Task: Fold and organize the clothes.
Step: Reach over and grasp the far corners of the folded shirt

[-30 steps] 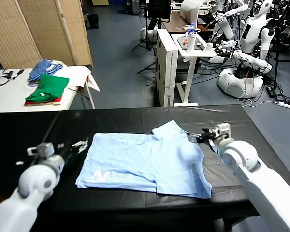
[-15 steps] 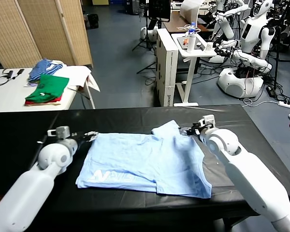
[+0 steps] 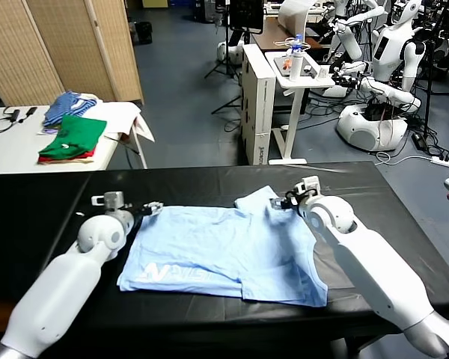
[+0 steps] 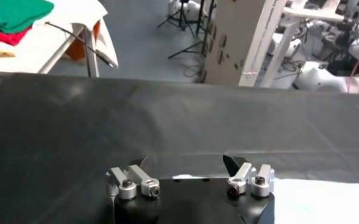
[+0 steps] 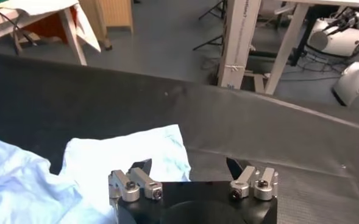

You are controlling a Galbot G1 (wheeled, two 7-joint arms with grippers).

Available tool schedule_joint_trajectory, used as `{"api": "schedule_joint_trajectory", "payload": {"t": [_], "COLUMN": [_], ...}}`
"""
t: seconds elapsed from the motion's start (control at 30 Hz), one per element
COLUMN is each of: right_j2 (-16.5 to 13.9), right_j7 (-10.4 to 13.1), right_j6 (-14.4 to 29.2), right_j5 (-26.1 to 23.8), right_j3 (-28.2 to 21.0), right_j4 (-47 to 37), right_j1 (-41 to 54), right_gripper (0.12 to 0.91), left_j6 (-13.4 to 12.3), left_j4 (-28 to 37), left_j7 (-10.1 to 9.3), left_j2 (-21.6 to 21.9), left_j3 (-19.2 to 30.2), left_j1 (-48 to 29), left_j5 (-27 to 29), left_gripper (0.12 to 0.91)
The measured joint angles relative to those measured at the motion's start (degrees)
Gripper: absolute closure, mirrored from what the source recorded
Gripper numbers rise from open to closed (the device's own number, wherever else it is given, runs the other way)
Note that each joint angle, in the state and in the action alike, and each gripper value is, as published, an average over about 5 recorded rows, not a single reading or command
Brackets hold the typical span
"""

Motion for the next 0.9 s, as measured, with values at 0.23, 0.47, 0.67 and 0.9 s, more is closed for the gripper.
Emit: {"api": "schedule_joint_trajectory", "payload": {"t": [0.23, 0.47, 0.67, 0.9], "right_j2": [1.2, 2.3, 2.6, 2.5], "right_j7": [0.0, -0.1, -0.4, -0.8], "right_j6": [0.0, 0.0, 0.0, 0.0], "right_j5": [0.0, 0.0, -0.1, -1.0], "right_j3": [-0.1, -0.1, 0.1, 0.9], "right_j4": [-1.6, -3.5, -3.8, -4.0], "right_j1": [0.3, 0.4, 0.4, -0.1], "right_gripper": [0.293, 0.389, 0.547, 0.843], "left_j6": [0.0, -0.5, -0.5, -1.1], "left_j4": [-1.3, -0.5, 0.3, 0.6], "left_j7": [0.18, 0.48, 1.28, 2.15], "left_j2": [0.2, 0.0, -0.3, -0.5], "left_j3": [-0.2, -0.3, -0.1, 0.1], "left_j1": [1.8, 2.0, 1.6, 1.6], "left_j5": [0.1, 0.6, 1.0, 1.8], "left_gripper": [0.124, 0.341, 0.546, 0.77]}}
